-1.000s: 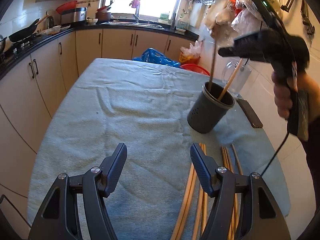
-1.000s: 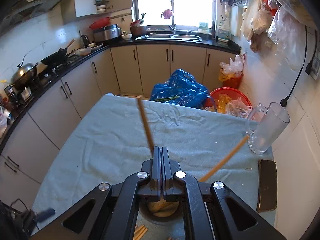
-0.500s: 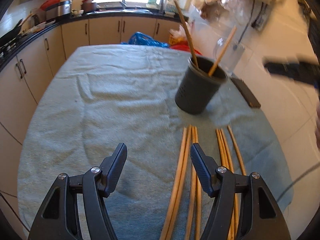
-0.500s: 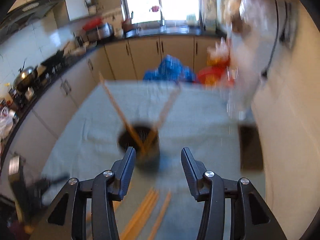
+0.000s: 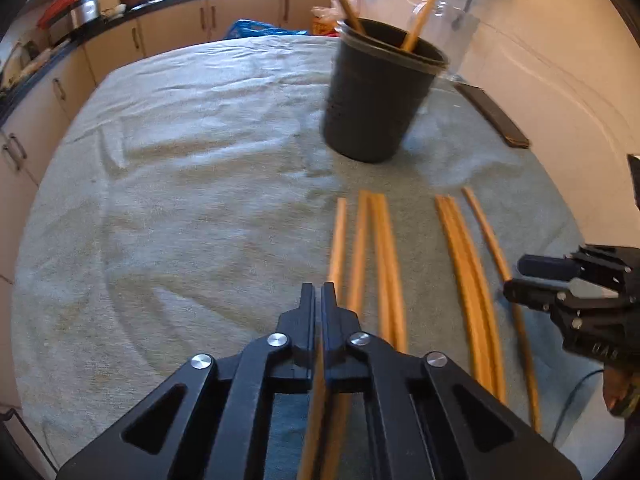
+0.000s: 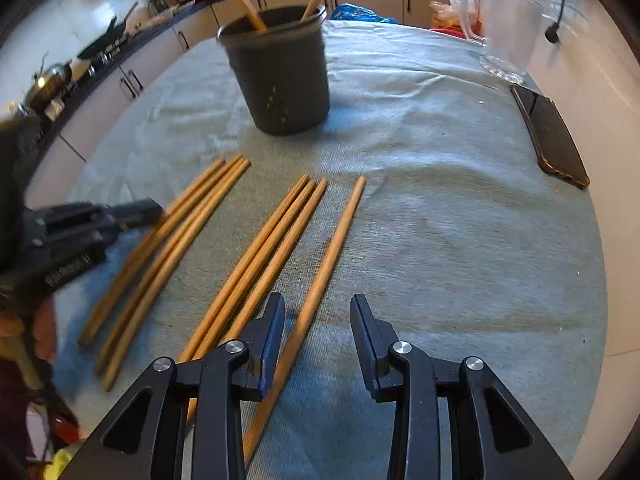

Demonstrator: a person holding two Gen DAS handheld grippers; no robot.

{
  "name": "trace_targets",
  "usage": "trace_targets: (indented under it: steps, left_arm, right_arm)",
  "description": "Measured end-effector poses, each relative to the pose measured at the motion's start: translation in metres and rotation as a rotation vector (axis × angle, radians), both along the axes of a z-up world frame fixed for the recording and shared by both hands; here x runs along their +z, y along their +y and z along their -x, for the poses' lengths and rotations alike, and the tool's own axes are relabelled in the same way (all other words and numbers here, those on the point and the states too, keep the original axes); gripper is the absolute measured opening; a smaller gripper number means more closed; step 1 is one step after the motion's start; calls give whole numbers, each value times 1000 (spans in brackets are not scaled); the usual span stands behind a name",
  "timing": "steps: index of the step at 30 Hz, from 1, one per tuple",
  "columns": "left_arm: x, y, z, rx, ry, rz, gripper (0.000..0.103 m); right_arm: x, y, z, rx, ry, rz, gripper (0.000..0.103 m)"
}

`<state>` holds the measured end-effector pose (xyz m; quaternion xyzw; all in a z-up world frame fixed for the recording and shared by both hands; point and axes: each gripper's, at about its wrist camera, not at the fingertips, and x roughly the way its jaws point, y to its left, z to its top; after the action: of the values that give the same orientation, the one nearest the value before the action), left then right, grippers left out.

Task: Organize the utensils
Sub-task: 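Close the left tool on a chopstick while the right tool grasps another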

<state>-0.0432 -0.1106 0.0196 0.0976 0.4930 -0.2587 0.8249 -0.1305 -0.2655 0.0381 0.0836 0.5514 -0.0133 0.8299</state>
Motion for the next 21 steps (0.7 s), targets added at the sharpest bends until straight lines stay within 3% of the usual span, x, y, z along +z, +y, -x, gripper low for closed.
trace_targets:
  steps: [1,5,13,16,18,21]
  left_arm:
    - [-3,1,-2,11,-5,-31,1]
    - [-4,10,-2,22,-1,-6,1]
    - [10,2,3,-76,4,114,1]
    - [2,-15,4,-128,6,58,1]
    - [1,-22,5,-129,-40,0,1]
    - [-2,-26,0,-138,-22,-22,7]
  right_arm:
    - [-3,2,-5,0,9,22,34]
    - [-6,4,-7,-10,9,77,30]
    - [-9,-16,-7,-64,19,53,27]
    - [-9,-13,-5,-61,11,66,27]
    - [-9,-10,-4,-55,8,83,27]
    - [-9,-12,-5,-57,10,78,27]
